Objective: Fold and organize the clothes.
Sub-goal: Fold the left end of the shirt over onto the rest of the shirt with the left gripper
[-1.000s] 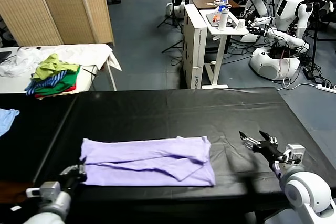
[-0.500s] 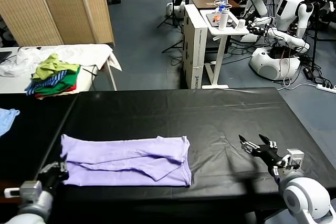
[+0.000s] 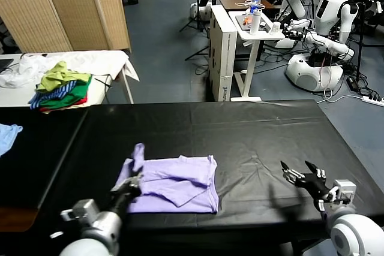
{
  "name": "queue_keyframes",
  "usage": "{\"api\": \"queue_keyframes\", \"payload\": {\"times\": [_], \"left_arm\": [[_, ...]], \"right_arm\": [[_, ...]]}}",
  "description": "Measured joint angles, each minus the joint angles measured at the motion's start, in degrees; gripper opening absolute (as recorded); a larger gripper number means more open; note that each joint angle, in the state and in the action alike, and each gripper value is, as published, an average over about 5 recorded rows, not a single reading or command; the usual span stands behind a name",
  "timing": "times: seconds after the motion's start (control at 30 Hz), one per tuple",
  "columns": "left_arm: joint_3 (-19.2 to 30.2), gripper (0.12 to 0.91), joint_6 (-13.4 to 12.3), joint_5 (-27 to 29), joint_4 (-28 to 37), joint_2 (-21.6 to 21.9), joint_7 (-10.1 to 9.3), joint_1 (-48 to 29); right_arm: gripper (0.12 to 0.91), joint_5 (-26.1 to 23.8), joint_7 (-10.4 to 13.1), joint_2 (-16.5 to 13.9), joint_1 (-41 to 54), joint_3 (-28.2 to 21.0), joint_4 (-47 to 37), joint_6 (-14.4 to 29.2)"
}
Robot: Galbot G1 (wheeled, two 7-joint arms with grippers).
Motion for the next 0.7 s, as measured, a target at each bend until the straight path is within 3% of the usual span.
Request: {"api": "queue_keyframes", "payload": {"times": [0.3,0.7], "left_arm": [[7.17,0.174,0.07,0.39,2.83,-2.22,0.26,-3.46],[10.58,0.174,-0.21,1.89,4.86,-4.7,2.24,-5.33]], "right_arm": [[0.907,-1.58,-0.06,1.36,-1.27,0.36,0.02,0.06],[0.907,-2.45,-0.02,1.99,-1.15,-0.56,-0.26,0.03]]}}
